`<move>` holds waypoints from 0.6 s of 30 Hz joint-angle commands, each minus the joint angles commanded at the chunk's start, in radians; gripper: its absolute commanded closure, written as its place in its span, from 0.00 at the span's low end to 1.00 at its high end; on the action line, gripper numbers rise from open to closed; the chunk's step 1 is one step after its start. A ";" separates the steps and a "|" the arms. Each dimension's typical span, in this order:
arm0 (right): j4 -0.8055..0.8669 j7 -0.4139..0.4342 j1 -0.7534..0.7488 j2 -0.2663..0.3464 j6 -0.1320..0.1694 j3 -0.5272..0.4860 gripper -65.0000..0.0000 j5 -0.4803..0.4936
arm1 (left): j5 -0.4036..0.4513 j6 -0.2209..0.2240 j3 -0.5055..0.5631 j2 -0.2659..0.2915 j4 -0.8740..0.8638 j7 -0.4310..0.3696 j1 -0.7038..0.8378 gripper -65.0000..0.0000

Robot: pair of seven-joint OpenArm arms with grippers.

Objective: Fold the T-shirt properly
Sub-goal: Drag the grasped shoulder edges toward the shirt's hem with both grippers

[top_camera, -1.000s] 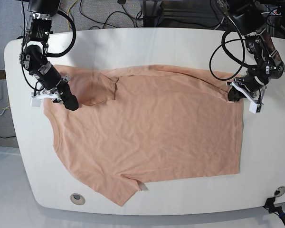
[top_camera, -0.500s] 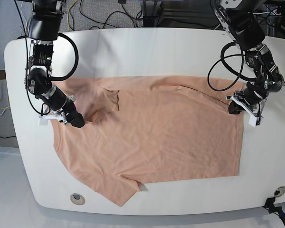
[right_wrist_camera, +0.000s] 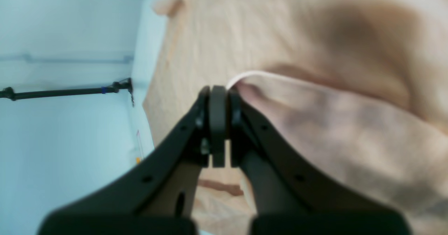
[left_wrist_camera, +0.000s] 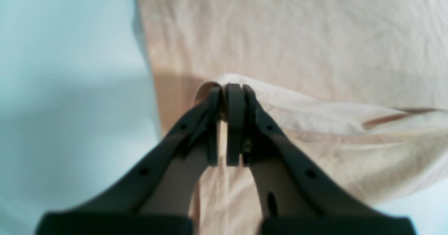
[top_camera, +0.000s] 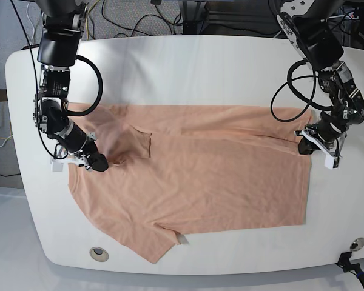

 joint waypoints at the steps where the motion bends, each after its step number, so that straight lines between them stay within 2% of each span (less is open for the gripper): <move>1: 0.000 0.000 0.003 0.000 0.000 0.000 1.00 -0.005 | 0.000 0.000 0.000 -0.002 0.000 0.000 0.000 1.00; 9: 0.000 0.002 0.034 0.000 0.000 0.002 1.00 -0.012 | 0.000 0.000 0.002 -0.023 0.000 -0.002 -0.002 1.00; 13: -0.002 0.002 0.048 0.000 0.000 0.002 1.00 -0.012 | 0.002 0.000 0.002 -0.023 0.000 -0.046 -0.011 1.00; 18: -0.002 0.002 0.046 0.002 -0.006 0.002 1.00 -0.012 | 0.002 0.000 0.005 -0.023 0.000 -0.048 -0.012 1.00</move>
